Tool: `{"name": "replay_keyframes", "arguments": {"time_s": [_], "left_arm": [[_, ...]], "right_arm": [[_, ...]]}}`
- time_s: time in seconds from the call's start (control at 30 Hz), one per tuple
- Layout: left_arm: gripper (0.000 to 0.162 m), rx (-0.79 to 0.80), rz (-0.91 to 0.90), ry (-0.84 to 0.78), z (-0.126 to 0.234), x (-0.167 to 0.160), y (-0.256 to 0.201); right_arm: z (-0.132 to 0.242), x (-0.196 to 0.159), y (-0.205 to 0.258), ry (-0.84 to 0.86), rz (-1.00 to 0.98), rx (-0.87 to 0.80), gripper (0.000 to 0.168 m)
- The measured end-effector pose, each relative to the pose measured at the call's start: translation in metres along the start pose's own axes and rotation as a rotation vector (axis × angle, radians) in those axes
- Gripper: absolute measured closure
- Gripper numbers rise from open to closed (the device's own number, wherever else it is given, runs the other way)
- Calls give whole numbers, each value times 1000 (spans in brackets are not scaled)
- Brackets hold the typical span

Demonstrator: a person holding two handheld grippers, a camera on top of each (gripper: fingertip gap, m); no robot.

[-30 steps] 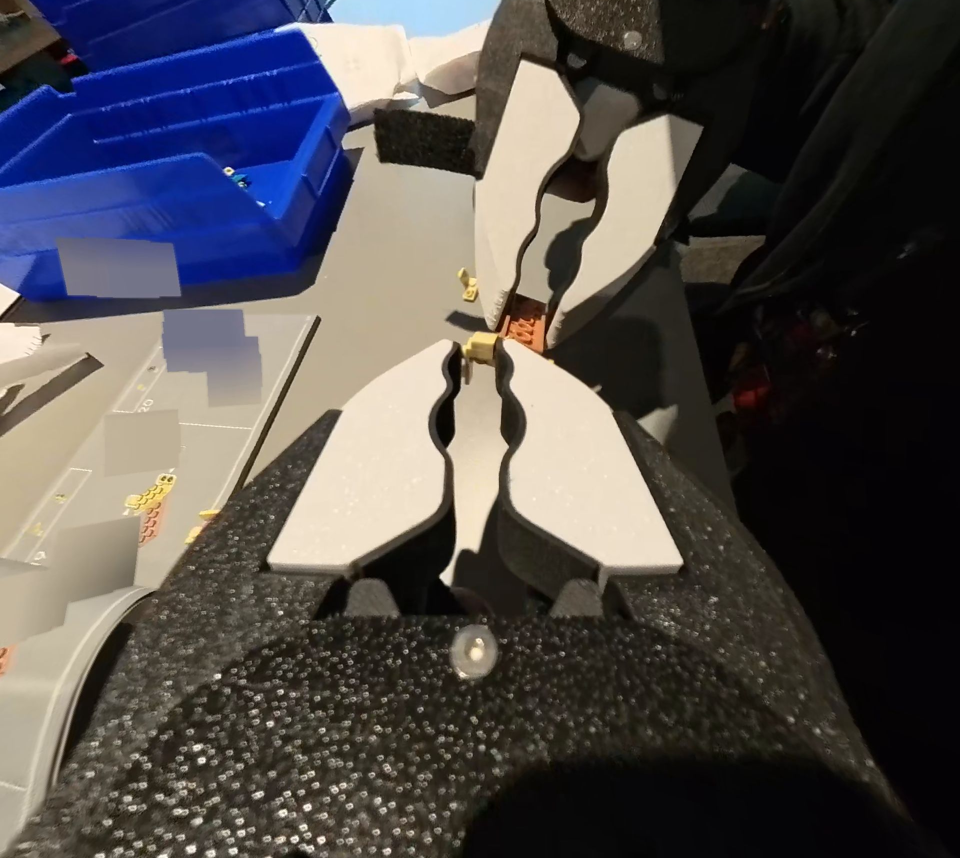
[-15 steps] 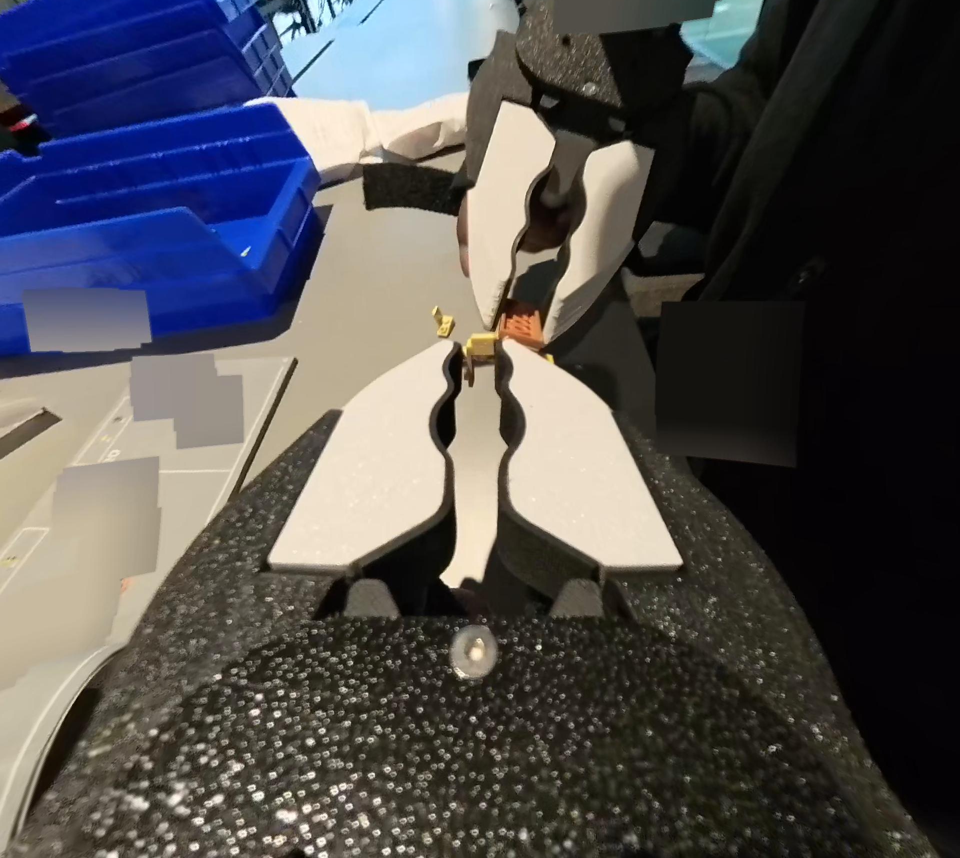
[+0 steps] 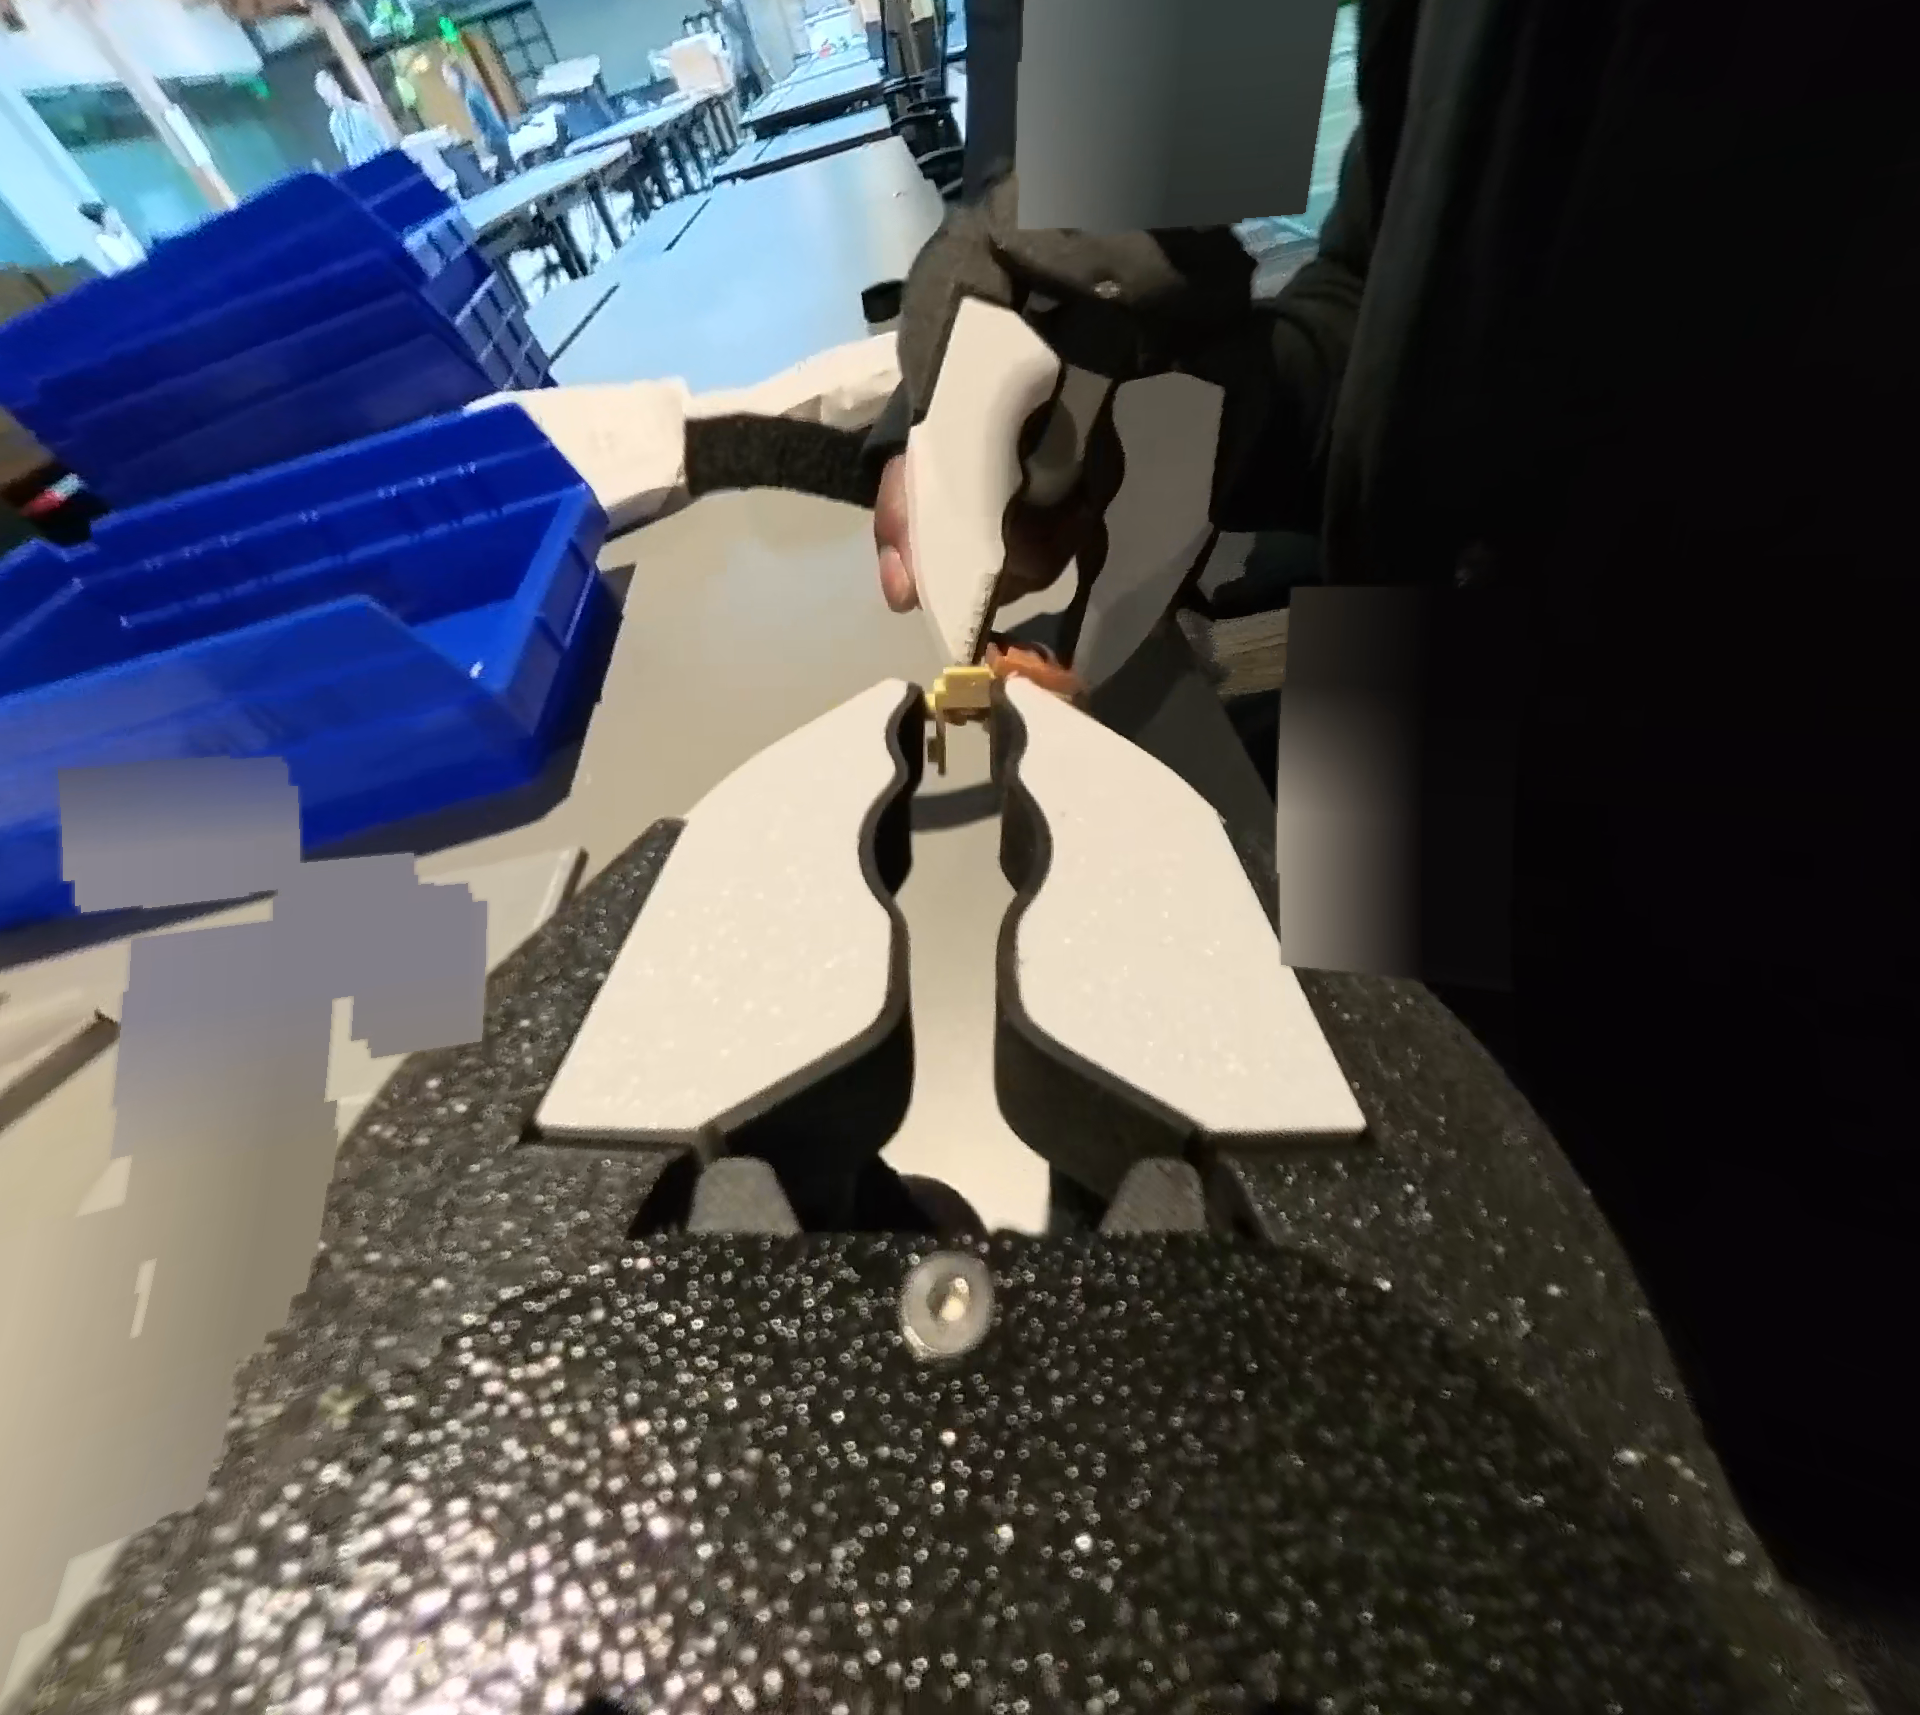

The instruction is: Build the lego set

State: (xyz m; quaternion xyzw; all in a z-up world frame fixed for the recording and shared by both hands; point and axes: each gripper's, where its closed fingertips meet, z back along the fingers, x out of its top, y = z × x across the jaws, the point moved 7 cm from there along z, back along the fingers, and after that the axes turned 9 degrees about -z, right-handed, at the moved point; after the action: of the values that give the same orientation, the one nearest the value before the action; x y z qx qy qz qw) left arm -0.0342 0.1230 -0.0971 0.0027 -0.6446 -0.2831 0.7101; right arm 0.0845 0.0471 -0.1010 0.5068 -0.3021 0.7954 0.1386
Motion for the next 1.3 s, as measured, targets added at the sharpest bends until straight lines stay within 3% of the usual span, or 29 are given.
{"name": "replay_keyframes", "arguments": {"time_s": [0.73,1.3], "left_arm": [[151,58,-403,60,4,25,-13],[150,48,-434,106,4,28,-16]], "right_arm": [[7,12,8,-67,117,-7,152],[7,14,11,-65,195,-29,152]]}}
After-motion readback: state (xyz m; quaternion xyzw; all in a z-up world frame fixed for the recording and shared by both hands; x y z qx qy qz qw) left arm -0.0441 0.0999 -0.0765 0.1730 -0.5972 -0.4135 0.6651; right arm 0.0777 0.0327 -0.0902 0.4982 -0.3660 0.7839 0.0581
